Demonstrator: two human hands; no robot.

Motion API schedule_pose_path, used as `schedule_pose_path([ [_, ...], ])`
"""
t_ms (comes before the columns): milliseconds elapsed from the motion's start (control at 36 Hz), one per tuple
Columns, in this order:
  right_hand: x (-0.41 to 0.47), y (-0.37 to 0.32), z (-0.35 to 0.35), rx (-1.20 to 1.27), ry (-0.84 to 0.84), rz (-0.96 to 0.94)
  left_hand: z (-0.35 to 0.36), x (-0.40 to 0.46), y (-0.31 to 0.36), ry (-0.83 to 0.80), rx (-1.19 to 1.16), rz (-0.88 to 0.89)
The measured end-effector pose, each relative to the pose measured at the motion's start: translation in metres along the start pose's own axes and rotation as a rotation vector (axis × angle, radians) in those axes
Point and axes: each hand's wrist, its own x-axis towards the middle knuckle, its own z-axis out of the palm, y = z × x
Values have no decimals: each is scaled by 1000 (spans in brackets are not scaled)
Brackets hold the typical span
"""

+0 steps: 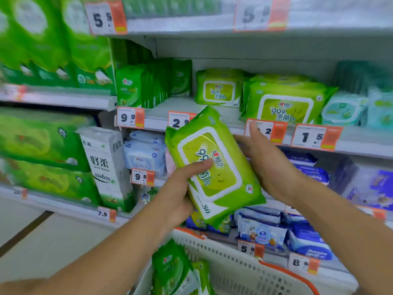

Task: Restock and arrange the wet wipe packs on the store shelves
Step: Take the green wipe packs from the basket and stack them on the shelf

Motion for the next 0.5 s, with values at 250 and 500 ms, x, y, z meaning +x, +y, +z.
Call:
schedule_pose_path([
  [250, -13, -6, 24, -248, -137, -89, 22, -3, 23, 54, -111, 79],
  [500, 74, -124, 39, -1161, 296, -524, 1, 72, 128, 377, 763, 486],
])
